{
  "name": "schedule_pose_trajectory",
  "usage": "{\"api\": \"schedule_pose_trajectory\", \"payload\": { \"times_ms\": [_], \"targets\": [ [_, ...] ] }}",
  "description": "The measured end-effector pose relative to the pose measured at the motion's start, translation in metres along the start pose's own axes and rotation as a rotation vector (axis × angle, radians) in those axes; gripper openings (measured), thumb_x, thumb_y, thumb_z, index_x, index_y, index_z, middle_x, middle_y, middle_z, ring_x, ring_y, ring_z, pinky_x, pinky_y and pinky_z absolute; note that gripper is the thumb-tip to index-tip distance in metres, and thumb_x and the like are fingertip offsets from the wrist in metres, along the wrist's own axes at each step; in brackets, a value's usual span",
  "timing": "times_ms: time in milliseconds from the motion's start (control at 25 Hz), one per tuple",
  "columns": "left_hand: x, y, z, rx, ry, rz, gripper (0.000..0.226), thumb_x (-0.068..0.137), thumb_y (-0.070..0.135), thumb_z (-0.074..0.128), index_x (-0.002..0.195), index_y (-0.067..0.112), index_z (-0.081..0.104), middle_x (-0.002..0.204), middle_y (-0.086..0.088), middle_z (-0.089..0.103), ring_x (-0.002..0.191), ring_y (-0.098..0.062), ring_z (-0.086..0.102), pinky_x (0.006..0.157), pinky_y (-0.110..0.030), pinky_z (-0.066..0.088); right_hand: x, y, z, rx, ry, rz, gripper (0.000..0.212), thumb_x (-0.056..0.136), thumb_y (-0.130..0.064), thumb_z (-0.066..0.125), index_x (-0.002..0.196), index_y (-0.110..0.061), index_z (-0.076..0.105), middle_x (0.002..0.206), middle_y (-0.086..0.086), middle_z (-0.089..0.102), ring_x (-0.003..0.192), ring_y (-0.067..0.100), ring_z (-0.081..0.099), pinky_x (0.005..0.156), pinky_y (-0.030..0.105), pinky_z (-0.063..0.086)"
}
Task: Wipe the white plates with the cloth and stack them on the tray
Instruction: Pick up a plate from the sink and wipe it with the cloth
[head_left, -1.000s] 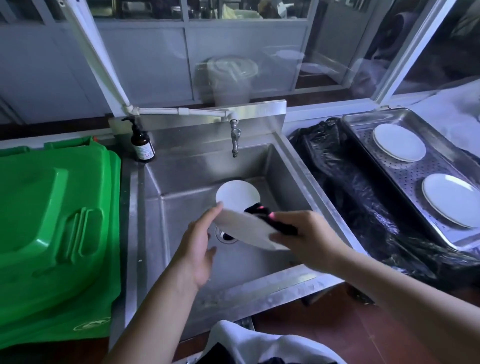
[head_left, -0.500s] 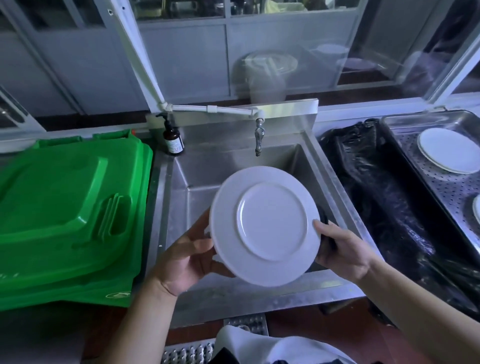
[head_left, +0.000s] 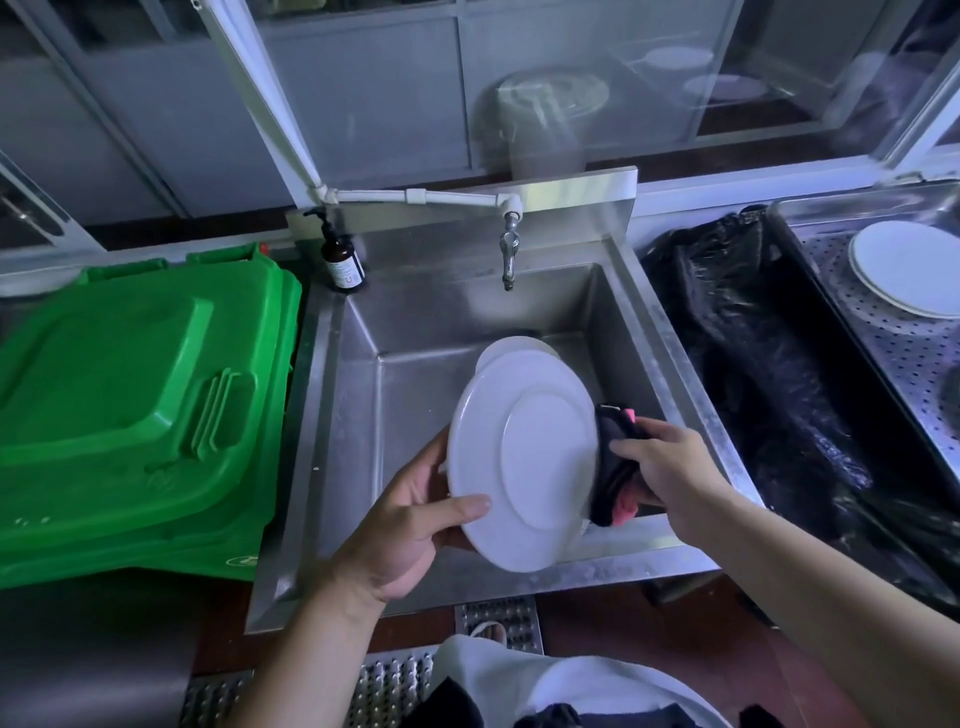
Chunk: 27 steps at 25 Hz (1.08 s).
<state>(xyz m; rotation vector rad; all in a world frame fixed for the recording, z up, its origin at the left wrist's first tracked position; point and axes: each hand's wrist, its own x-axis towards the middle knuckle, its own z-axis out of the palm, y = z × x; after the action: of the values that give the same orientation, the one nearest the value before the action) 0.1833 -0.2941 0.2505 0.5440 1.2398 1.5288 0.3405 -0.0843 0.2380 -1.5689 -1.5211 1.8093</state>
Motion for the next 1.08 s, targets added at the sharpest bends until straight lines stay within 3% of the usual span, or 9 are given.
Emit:
{"api": "schedule_pose_trajectory", "payload": {
  "times_ms": [80,200,320,440,520,680,800,960,1080],
  "targets": [
    [-0.003,0.004,0.006,0.015,-0.035,0.002,0.073,0.075,0.003,0.073,0.141,0.030,0.056,0.131,-0.012,0.066,0.116,-0.027,0.066,0.080,-0.042,0.061,-0.003,-0.016,0.005,-0.030,-0.003,-0.127,0.014,0.089,0.001,0.061,0.081,-0.004,0.072,0.066,0.015,0.061,0.059,0.029,0.060,0.059,0.057,0.054],
    [-0.005,0.010,0.013,0.060,-0.052,0.019,0.073,0.077,0.003,0.073,0.141,0.031,0.056,0.131,-0.018,0.065,0.116,-0.031,0.066,0.082,-0.046,0.061,-0.009,-0.055,0.018,-0.115,-0.086,-0.385,0.014,0.093,-0.003,0.061,0.084,-0.001,0.071,0.062,0.013,0.049,0.043,0.025,0.047,0.044,0.039,0.040],
    [-0.004,0.022,0.019,0.067,0.001,0.075,0.065,0.077,-0.001,0.068,0.128,0.039,0.066,0.122,-0.014,0.070,0.108,-0.027,0.068,0.074,-0.041,0.062,-0.028,-0.080,0.038,-0.248,-0.169,-0.680,0.033,0.088,0.004,0.058,0.102,-0.018,0.078,0.089,0.004,0.057,0.061,0.021,0.058,0.058,0.032,0.052],
    [-0.002,0.026,0.020,0.046,0.052,0.127,0.060,0.077,0.000,0.068,0.119,0.042,0.071,0.112,-0.006,0.072,0.100,-0.021,0.070,0.065,-0.034,0.060,-0.045,-0.080,0.056,-0.391,-0.315,-0.894,0.044,0.081,0.006,0.056,0.114,-0.015,0.075,0.096,-0.011,0.055,0.081,0.010,0.060,0.068,0.019,0.051],
    [-0.003,0.026,0.017,0.000,0.093,0.156,0.056,0.077,0.001,0.067,0.118,0.039,0.071,0.106,-0.003,0.073,0.095,-0.019,0.070,0.061,-0.036,0.060,-0.052,-0.074,0.065,-0.415,-0.428,-0.979,0.048,0.076,0.003,0.054,0.114,-0.016,0.075,0.100,-0.010,0.056,0.088,0.005,0.059,0.072,0.013,0.047],
    [-0.004,0.021,0.006,-0.059,0.135,0.212,0.060,0.075,-0.002,0.068,0.125,0.030,0.067,0.117,-0.014,0.071,0.105,-0.029,0.068,0.072,-0.045,0.060,-0.057,-0.054,0.073,-0.519,-0.533,-1.167,0.046,0.075,-0.003,0.054,0.114,-0.014,0.076,0.104,0.005,0.060,0.092,0.013,0.058,0.085,0.021,0.048],
    [-0.003,0.017,0.002,-0.158,0.049,0.212,0.071,0.068,0.010,0.075,0.136,0.026,0.061,0.123,-0.016,0.068,0.109,-0.031,0.066,0.077,-0.045,0.057,-0.056,-0.049,0.071,-0.617,-0.575,-1.196,0.044,0.077,-0.007,0.052,0.113,-0.015,0.076,0.106,0.003,0.060,0.094,0.018,0.058,0.088,0.032,0.049],
    [0.005,0.010,0.004,-0.362,0.078,0.141,0.071,0.071,0.048,0.085,0.134,0.024,0.064,0.122,-0.012,0.070,0.104,-0.025,0.069,0.077,-0.040,0.060,-0.058,-0.052,0.064,-0.737,-0.655,-1.238,0.045,0.071,-0.009,0.052,0.105,-0.018,0.079,0.101,-0.016,0.054,0.098,-0.003,0.046,0.090,0.014,0.038],
    [0.016,0.003,0.008,-0.369,0.146,0.119,0.047,0.087,0.032,0.069,0.132,0.020,0.065,0.124,-0.016,0.069,0.110,-0.027,0.067,0.089,-0.042,0.054,-0.057,-0.053,0.059,-0.881,-0.671,-1.282,0.047,0.066,-0.001,0.061,0.104,-0.022,0.079,0.096,-0.007,0.055,0.093,0.015,0.048,0.087,0.026,0.043]
  ]
}}
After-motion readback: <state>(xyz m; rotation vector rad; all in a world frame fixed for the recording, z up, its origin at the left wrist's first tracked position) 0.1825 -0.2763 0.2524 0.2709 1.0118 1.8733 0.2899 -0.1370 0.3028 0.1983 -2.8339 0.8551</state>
